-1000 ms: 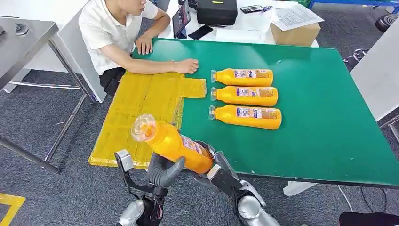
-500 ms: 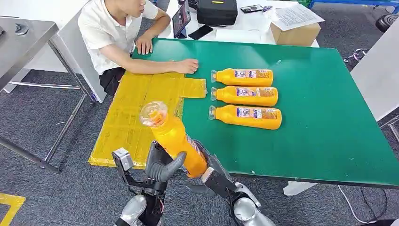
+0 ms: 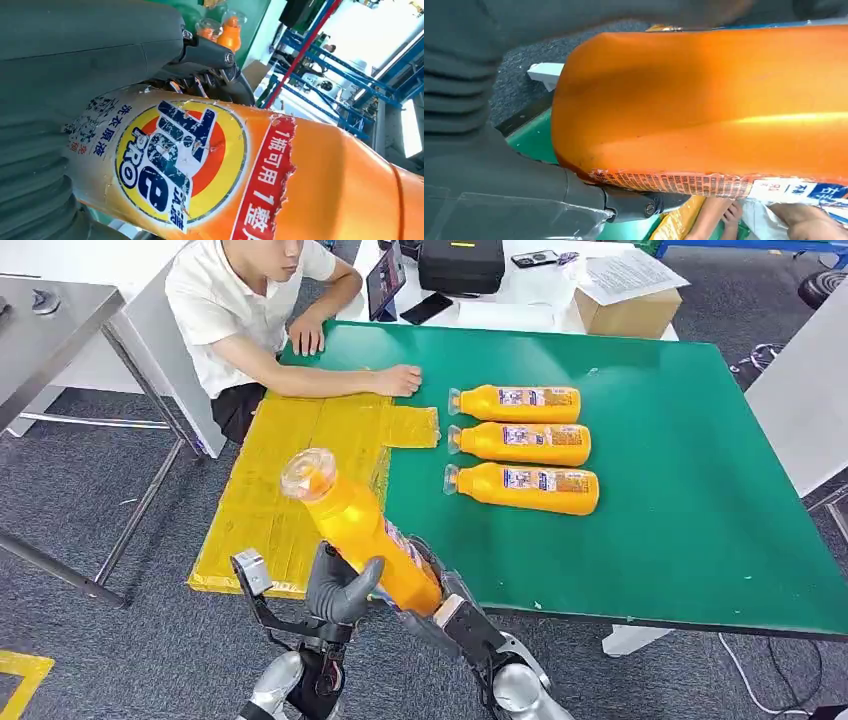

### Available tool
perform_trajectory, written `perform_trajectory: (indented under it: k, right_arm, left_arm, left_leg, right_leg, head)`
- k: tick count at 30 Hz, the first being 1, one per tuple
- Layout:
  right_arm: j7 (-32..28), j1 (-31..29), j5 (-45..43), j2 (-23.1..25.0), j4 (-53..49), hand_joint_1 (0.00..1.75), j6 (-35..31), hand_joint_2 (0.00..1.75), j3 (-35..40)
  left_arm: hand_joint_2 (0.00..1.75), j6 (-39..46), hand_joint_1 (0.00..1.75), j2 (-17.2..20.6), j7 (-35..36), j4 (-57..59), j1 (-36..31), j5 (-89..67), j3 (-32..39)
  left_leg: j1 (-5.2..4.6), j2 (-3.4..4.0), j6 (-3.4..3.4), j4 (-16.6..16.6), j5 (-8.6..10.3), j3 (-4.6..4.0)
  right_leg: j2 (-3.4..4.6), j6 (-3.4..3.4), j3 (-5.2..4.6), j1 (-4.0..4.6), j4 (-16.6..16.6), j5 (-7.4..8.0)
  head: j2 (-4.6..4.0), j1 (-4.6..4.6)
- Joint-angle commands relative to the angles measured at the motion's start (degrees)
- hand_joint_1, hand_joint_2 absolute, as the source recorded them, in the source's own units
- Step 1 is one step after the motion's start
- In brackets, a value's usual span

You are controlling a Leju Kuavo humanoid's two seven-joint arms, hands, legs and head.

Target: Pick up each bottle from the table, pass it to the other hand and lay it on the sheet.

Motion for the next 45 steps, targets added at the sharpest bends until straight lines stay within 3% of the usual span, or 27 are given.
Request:
perform_trajectory:
  k: [1,3,5,6,8,11,14,21,24,25,27,29,33,36,42,43,44,45]
  right_arm:
    - [-2.9,4.4,-1.1,4.2,-1.2,0.00,-18.1,0.00,-11.2]
    - [-7.6,6.7,-3.5,6.1,-5.7,0.00,-29.5,0.00,-19.4]
    - [-8.6,8.9,-8.2,7.3,-14.0,0.00,-38.7,0.00,-27.8]
    - [-8.6,9.8,-8.8,8.3,-17.9,0.00,-39.7,0.00,-33.9]
    - [-8.6,10.1,-9.7,7.2,-18.3,0.00,-38.6,0.00,-34.9]
    - [-8.6,11.4,-4.6,12.2,-27.0,0.00,-39.7,0.00,-46.0]
    - [-8.6,12.5,0.6,15.6,-35.3,0.00,-39.7,0.00,-52.7]
    - [-8.6,11.0,0.3,16.6,-37.6,0.00,-39.7,0.00,-55.2]
    - [-8.6,10.6,0.6,16.6,-37.2,0.00,-39.7,0.00,-54.5]
    - [-8.6,10.4,0.7,16.6,-36.6,0.00,-39.7,0.00,-53.8]
    - [-8.6,10.1,0.7,15.9,-34.8,0.00,-39.7,0.00,-50.9]
    - [-8.6,9.3,0.9,15.1,-32.5,0.00,-39.7,0.00,-48.3]
    - [-8.6,8.0,-0.1,14.0,-29.5,0.00,-39.7,0.00,-45.9]
    - [-8.6,7.8,0.1,13.7,-29.1,0.00,-39.7,0.00,-45.0]
    - [-8.6,8.0,-1.1,13.1,-27.9,0.00,-39.7,0.00,-43.5]
    - [-8.6,8.2,-1.5,12.9,-27.6,0.00,-39.7,0.00,-43.1]
    - [-8.6,8.3,-2.1,12.6,-27.2,0.00,-39.7,0.00,-42.6]
    - [-8.6,8.4,-2.2,12.5,-27.1,0.00,-39.7,0.00,-42.5]
  left_arm:
    - [1.75,1.8,1.75,-0.7,0.2,-5.5,3.1,-1.2,2.5]
    - [1.75,10.3,1.75,1.2,-0.1,-6.6,3.6,-9.8,1.9]
    - [1.75,13.5,1.75,1.6,-0.6,-4.7,2.3,-12.8,2.8]
    - [1.75,13.5,1.75,1.5,-0.6,-3.8,1.8,-12.8,4.0]
    - [1.75,13.4,1.75,1.6,-0.5,-3.6,1.4,-12.8,4.4]
    - [1.75,14.9,1.75,1.9,0.0,-3.1,0.7,-15.7,5.4]
    - [1.75,27.0,1.75,2.6,-2.2,2.2,-3.2,-30.0,5.0]
    - [1.75,27.0,1.75,3.0,-1.7,6.3,-6.0,-34.5,5.5]
    - [1.75,34.2,1.69,5.2,-0.6,11.1,-8.9,-47.2,2.3]
    - [1.75,38.0,1.75,6.9,3.4,15.7,-11.2,-56.0,0.5]
    - [1.75,39.7,1.75,6.7,7.3,24.0,-15.6,-70.4,1.1]
    - [1.75,36.1,1.75,7.0,13.7,33.4,-21.0,-81.4,-1.1]
    - [1.75,27.7,1.75,6.5,18.9,41.0,-27.8,-87.5,-3.5]
    - [1.75,23.0,1.75,6.9,20.2,44.3,-30.8,-89.8,-4.3]
    - [1.75,21.5,1.75,7.6,21.2,46.2,-32.4,-90.9,-3.7]
    - [1.75,21.2,1.36,7.9,21.2,46.4,-32.5,-91.0,-3.5]
    - [1.75,20.7,0.56,7.8,21.4,46.7,-32.5,-90.7,-3.0]
    - [1.75,20.3,0.00,7.8,21.5,46.8,-32.5,-90.5,-2.7]
  left_leg:
    - [0.05,-0.02,-0.09,0.0,-0.07,0.15]
    - [0.08,0.00,-0.13,0.0,-0.14,0.20]
    - [-0.03,-0.10,-0.06,0.0,-0.01,0.00]
    - [0.02,-0.12,-0.13,0.0,-0.11,0.14]
    - [0.00,-0.13,-0.07,0.0,-0.02,-0.02]
    - [-0.01,-0.08,-0.07,0.0,-0.04,-0.04]
    - [-0.01,-0.21,-0.15,0.0,-0.08,0.08]
    - [0.01,-0.06,-0.10,0.0,-0.05,0.13]
    - [0.03,-0.08,-0.09,0.0,-0.04,0.14]
    - [0.06,-0.06,-0.13,0.0,-0.07,0.24]
    - [0.02,-0.10,-0.11,-0.1,0.01,0.23]
    - [0.04,-0.04,-0.13,-0.1,0.01,0.29]
    - [0.07,0.06,-0.11,-0.1,0.04,0.18]
    - [0.07,0.03,-0.12,0.0,0.08,0.10]
    - [0.11,0.21,-0.17,0.0,0.03,0.22]
    - [0.07,0.19,-0.13,0.0,0.06,0.15]
    - [0.07,0.17,-0.11,0.0,0.07,0.11]
    - [0.12,0.20,-0.17,0.0,0.02,0.25]
  right_leg:
    - [0.03,-0.10,0.15,0.05,0.0,-0.07]
    - [0.06,-0.14,0.20,0.08,0.0,-0.13]
    - [-0.06,-0.06,0.00,-0.03,0.0,-0.05]
    - [-0.05,-0.14,0.15,0.01,0.1,-0.15]
    - [-0.08,-0.07,-0.01,-0.01,0.0,-0.06]
    - [-0.02,-0.08,-0.02,-0.01,0.0,-0.06]
    - [-0.12,-0.18,0.11,-0.01,0.1,-0.14]
    - [0.01,-0.12,0.12,0.02,0.0,-0.05]
    - [-0.04,-0.11,0.14,0.02,0.0,-0.05]
    - [-0.01,-0.15,0.24,0.06,0.0,-0.07]
    - [-0.05,-0.13,0.23,0.01,-0.1,-0.02]
    - [0.02,-0.16,0.27,0.04,-0.1,0.01]
    - [0.11,-0.13,0.19,0.07,-0.1,0.07]
    - [0.07,-0.25,0.07,0.08,0.0,0.16]
    - [0.21,-0.28,0.19,0.10,0.0,0.13]
    - [0.16,-0.24,0.12,0.07,0.0,0.14]
    - [0.12,-0.22,0.09,0.07,0.0,0.15]
    - [0.19,-0.29,0.23,0.12,-0.1,0.12]
  head:
    - [0.00,-0.02]
    - [0.00,0.00]
    - [0.00,0.00]
    - [0.00,-0.02]
    - [0.00,-0.02]
    - [0.00,-0.02]
    - [0.00,0.00]
    - [0.00,-0.02]
    - [0.00,0.00]
    - [0.00,0.00]
    - [0.00,0.00]
    - [0.00,-0.02]
    - [0.00,0.00]
    - [0.00,-0.02]
    - [0.00,0.00]
    - [0.00,0.00]
    - [0.00,-0.02]
    - [0.00,0.00]
